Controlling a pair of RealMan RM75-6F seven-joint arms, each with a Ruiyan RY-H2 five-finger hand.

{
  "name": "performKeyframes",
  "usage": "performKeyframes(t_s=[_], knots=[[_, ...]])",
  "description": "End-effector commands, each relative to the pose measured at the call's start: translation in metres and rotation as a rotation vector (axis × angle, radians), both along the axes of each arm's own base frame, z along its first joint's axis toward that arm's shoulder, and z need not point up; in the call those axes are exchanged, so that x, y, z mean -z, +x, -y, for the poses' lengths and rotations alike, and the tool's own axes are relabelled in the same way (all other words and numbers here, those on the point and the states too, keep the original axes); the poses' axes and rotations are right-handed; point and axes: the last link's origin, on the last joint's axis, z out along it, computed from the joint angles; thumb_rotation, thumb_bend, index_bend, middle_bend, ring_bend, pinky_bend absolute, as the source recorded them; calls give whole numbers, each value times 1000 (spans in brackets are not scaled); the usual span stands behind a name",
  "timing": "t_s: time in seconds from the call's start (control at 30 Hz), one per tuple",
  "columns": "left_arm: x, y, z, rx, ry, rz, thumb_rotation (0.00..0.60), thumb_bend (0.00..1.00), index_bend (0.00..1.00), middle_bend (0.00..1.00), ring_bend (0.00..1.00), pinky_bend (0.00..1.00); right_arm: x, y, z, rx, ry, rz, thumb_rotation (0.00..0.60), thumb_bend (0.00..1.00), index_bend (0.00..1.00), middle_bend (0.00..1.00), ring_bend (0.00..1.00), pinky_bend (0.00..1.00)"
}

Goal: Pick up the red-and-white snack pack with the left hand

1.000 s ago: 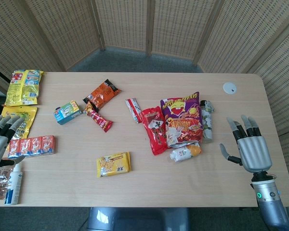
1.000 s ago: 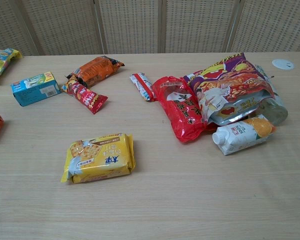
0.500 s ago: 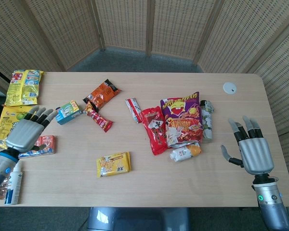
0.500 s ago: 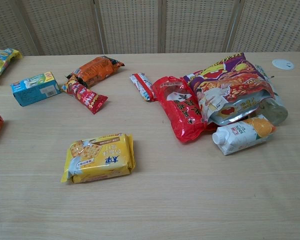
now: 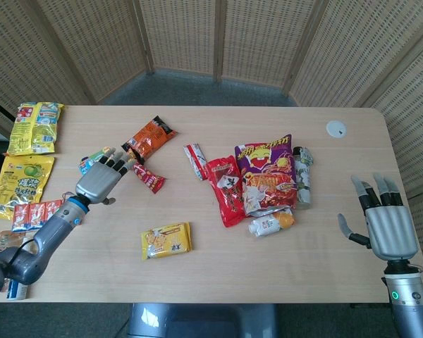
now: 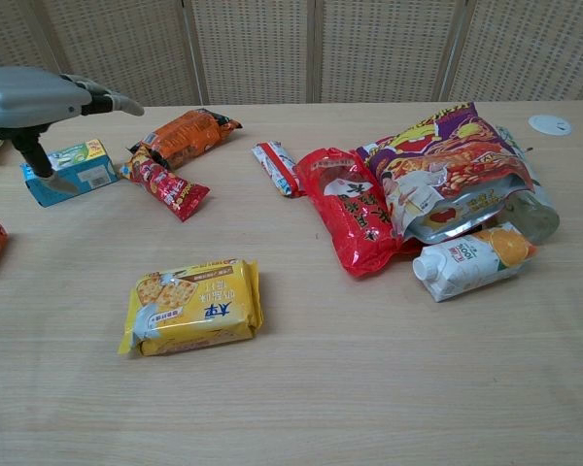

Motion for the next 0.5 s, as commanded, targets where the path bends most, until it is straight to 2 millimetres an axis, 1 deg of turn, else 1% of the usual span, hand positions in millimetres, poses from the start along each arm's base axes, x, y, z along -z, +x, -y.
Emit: performKeyframes(t_s=[0.03, 0.23, 0.5], knots=[[27, 11, -18, -8, -27, 11, 600, 134, 0, 0, 0, 0, -2, -2, -2, 9, -6, -1, 67, 438, 0, 242, 0, 29], [62, 21, -36, -1, -45, -11, 600, 134, 24, 0, 0, 0, -9, -9, -7, 39, -24, -3, 67, 437, 0, 242, 0, 29], [97, 27, -50, -19, -63, -24, 600, 134, 65, 9, 0, 0, -16, -16, -12, 71, -40, -7, 69, 437, 0, 242, 0, 29]])
